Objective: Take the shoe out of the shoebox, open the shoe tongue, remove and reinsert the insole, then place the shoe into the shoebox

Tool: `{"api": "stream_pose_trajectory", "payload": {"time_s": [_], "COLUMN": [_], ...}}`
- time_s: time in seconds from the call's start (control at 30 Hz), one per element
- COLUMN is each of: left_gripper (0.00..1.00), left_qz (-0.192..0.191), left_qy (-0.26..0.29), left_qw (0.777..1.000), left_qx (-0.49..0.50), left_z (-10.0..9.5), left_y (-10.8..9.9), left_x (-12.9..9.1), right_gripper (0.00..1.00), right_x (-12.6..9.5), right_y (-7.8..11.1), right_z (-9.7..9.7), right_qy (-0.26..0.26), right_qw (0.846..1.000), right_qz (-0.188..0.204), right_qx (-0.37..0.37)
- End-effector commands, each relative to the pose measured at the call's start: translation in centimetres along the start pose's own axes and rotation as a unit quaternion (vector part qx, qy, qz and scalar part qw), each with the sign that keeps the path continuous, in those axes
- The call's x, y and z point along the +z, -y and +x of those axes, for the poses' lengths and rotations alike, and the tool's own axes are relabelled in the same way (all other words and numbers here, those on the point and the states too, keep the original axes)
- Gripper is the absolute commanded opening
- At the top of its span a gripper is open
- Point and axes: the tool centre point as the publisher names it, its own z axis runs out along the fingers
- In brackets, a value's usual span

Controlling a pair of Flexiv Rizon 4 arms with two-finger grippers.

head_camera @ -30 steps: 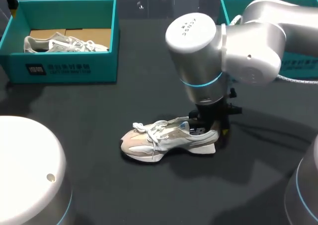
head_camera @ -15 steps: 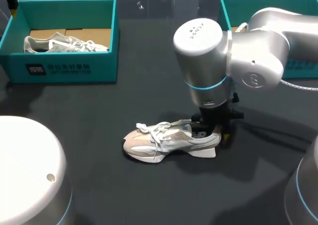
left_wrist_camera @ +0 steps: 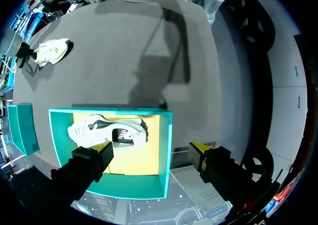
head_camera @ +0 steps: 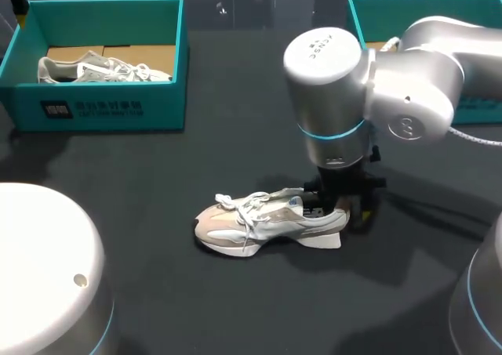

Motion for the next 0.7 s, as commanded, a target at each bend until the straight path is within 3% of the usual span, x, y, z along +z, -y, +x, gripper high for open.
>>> {"api": "stream_pose_trajectory", "payload": {"time_s": [0.03,0.3,0.37,0.4,0.43,0.47,0.7], "left_gripper": [1.00,1.00,1.00,1.00,1.00,1.00,1.00], "left_qz": [0.000,0.000,0.000,0.000,0.000,0.000,0.000], "left_qy": [-0.001,-0.001,-0.001,-0.001,-0.001,-0.001,-0.001], "left_qw": [1.000,1.000,1.000,1.000,1.000,1.000,1.000], "left_qx": [0.000,0.000,0.000,0.000,0.000,0.000,0.000], "left_z": [0.0,0.0,0.0,0.0,0.0,0.0,0.0], "left_y": [0.0,0.0,0.0,0.0,0.0,0.0,0.0], "left_x": [-0.1,-0.1,-0.1,-0.1,-0.1,-0.1,-0.1], "right_gripper": [1.00,1.00,1.00,1.00,1.00,1.00,1.00], "right_x": [-0.9,-5.8,-6.6,-6.8,-6.8,-7.1,-7.1], "right_y": [0.4,0.4,0.3,0.2,0.1,0.3,0.3], "right_z": [-0.6,-2.6,-3.4,-3.5,-3.7,-3.3,-3.3], "right_qy": [-0.019,-0.087,-0.186,-0.249,-0.257,-0.160,-0.160], "right_qw": [1.000,0.994,0.973,0.944,0.927,0.951,0.951], "right_qz": [-0.006,0.010,0.023,0.040,0.079,0.098,0.098], "right_qx": [-0.009,-0.060,-0.134,-0.211,-0.260,-0.247,-0.247]}}
